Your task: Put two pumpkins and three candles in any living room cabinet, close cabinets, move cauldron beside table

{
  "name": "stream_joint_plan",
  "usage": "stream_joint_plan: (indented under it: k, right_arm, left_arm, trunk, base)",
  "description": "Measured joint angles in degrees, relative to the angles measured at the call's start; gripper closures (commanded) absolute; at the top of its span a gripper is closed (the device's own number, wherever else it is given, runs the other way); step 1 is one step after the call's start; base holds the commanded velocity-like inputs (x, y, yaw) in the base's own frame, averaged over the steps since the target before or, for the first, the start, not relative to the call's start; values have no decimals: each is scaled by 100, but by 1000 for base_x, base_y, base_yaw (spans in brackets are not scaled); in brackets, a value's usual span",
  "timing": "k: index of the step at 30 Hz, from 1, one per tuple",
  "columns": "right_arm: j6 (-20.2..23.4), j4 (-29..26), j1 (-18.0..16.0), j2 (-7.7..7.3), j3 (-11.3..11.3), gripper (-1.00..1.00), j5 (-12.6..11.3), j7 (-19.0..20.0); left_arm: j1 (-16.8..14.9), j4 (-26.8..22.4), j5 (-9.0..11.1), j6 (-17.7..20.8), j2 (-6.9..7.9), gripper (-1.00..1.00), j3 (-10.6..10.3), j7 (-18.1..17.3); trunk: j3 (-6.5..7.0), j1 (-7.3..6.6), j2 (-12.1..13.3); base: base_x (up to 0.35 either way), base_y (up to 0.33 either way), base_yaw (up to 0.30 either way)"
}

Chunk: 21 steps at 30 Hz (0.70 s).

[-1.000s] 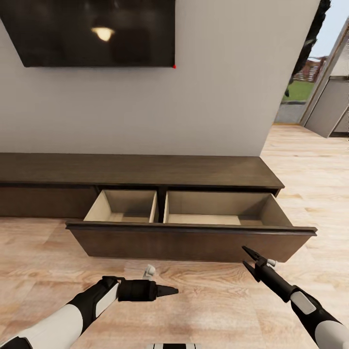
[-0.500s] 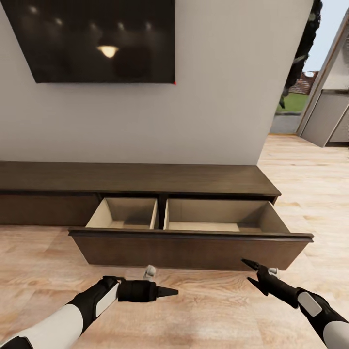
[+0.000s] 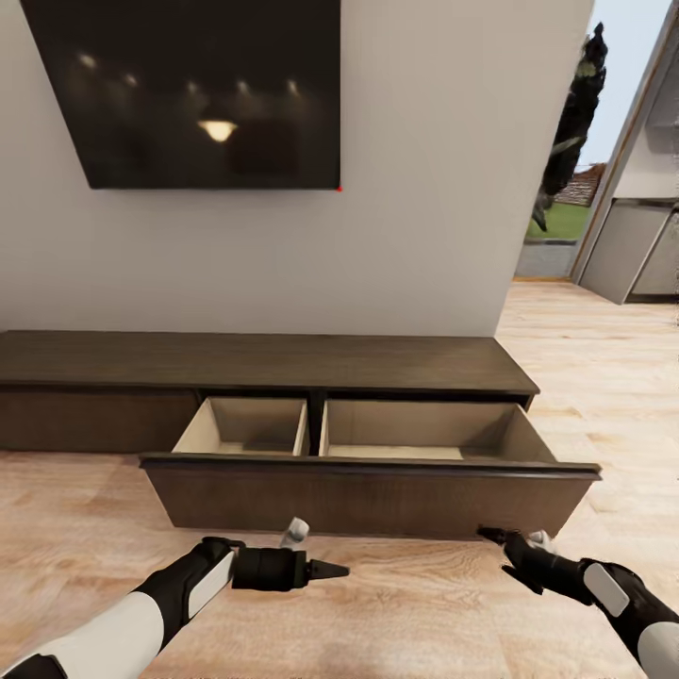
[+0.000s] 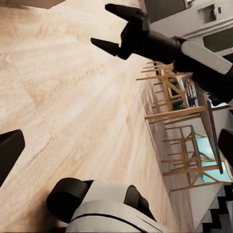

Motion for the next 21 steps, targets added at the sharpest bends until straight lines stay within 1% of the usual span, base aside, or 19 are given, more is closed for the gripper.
stream_joint_plan:
  k: [1,4,6,9,12,13,14,15,17,21]
  right_arm:
    - [3,-120,0,2,230,-100,177,-125]
    - [4,-230,-1,8,388,-100,291,-217]
    - [78,-382,-1,20,453,-100,333,-252]
    - [231,-652,0,44,487,-100,346,-269]
    - [296,-845,2,49,498,-100,351,-272]
    - [414,-959,1,51,517,-100,348,-273]
    - [939,-1135,1,59,687,-100,356,-279]
    - [1109,-1175,1,62,811,-100,362,-281]
    - [1289,-1255,2,60,1029,-100,360,-273]
    - [1384,-1377,2,55,1161,-100,343,-272]
  left_arm:
    - [0,0,2,119,-1,-100,-1,257]
    - [0,1,5,214,-2,-100,-1,463]
    - [0,-1,6,252,-2,-100,-2,548]
    - [0,0,7,270,-2,-100,-2,588]
    - [0,0,7,278,-2,-100,-2,598]
    - [0,-2,7,278,-2,-100,-2,601]
    - [0,0,7,278,-2,-100,-2,609]
    - [0,0,7,278,-2,-100,-2,611]
    - [0,1,8,278,-2,-100,-2,614]
    - [0,1,7,278,-2,-100,-2,645]
  trunk:
    - [22,-3,1]
    - [89,-12,5]
    - [133,-18,8]
    - [200,-26,12]
    - [266,-33,16]
    - [289,-36,17]
    - [311,-38,19]
    - [333,-41,20]
    - [377,-46,23]
    - [466,-56,28]
  base:
    - [-117,0,0]
    - [-64,0,0]
    - [-22,0,0]
    - [-9,0,0]
    - [-4,0,0]
    - [0,0,0]
    - [0,0,0]
    - [0,0,0]
    - [0,0,0]
    - [0,0,0]
